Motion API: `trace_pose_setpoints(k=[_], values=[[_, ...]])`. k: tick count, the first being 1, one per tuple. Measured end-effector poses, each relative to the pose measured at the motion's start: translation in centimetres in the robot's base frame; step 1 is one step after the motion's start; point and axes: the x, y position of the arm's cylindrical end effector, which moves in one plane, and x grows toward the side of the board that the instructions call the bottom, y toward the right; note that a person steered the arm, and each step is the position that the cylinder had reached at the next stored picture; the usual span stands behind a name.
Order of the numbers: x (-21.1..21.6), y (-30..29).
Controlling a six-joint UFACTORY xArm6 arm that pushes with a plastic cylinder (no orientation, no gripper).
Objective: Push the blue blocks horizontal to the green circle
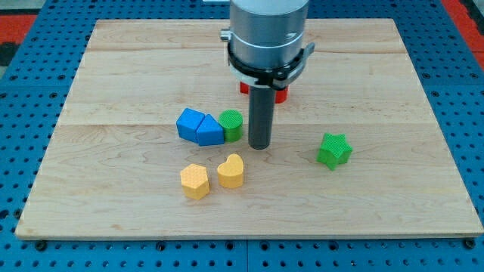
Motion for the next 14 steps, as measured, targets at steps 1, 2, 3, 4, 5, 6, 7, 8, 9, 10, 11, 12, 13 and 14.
trace_pose_setpoints(k=[1, 2, 3, 4, 5, 6, 7, 8, 9, 10, 11, 12, 13, 14], values=[[-1.5, -3.0], [-2.5, -6.9], [-2.7, -8.4], [-3.8, -15.0], [-4.2, -13.9], [-0.7, -16.1], [-0.2, -18.1], [-3.4, -18.9], [-3.5, -21.7], [-4.9, -25.2], [-5.8, -23.5], [-5.6, -17.8], [-0.5, -21.0], [4.9, -15.3]])
